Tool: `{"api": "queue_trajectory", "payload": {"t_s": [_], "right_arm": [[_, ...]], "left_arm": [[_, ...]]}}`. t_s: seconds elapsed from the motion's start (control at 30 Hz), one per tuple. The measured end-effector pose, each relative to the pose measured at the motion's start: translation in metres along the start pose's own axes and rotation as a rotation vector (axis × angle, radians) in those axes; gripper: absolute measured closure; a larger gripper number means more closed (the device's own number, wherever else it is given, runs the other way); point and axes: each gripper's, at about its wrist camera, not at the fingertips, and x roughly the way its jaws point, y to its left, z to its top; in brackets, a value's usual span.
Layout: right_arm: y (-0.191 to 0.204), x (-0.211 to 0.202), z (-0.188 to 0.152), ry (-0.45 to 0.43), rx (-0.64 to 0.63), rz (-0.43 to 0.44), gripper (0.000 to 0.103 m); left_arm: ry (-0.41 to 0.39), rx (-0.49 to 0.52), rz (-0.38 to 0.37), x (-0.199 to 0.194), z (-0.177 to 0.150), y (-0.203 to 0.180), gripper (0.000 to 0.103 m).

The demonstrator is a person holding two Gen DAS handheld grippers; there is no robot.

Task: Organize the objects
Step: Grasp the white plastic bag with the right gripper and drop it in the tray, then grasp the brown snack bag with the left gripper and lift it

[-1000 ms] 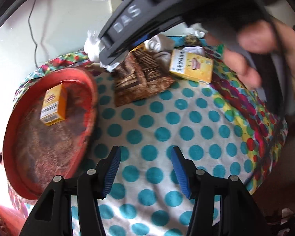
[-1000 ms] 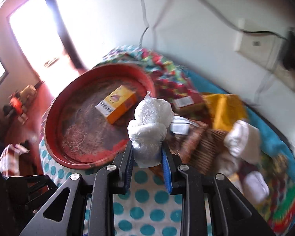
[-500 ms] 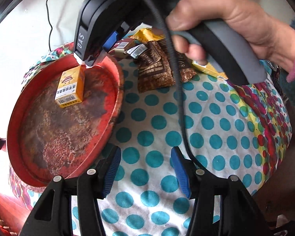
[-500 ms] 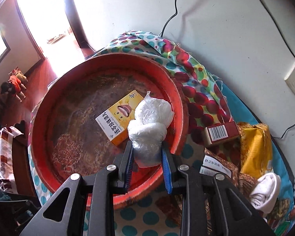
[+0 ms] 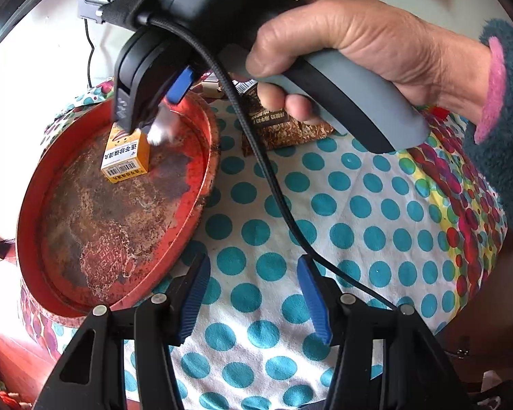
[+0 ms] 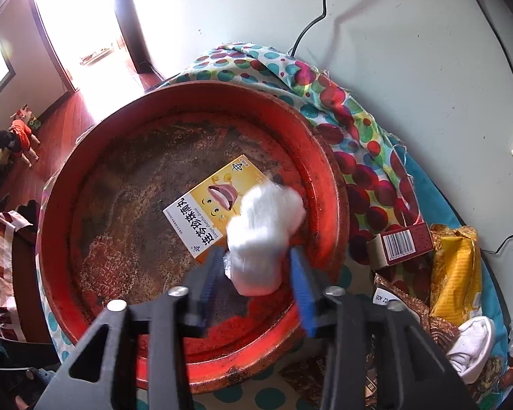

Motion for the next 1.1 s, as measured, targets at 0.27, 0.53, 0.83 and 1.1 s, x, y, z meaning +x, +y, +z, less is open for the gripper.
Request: {"api": "queue_trajectory", "payload": {"t_s": [0.27,0.53,0.83,1.1], "right_arm": [[-0.025,-0.036,-0.027,-0.077,0.092,-0.021,0.052],[-0.078,-0.095,-0.107,-0.123,0.206,-0.108,0.048],[-0.114,-0.121,-0.19,-0.086,0.301,-0.264,0.039],[-0.125,-0.107,-0.21,-0.071,0.246,-0.343,0.032]], "left_arm": [[-0.01,0.024,-0.01,-0.003,0.002,-0.008,0.049],[-0.015,0.054,-0.027,0.0,0.007,-0.021,0.048],[0.009,0.073,-0.056,0.017,0.022,-0.036,0.048],[0.062,0.033,-0.066,0.032,0.04,-0.035,0.048]]}}
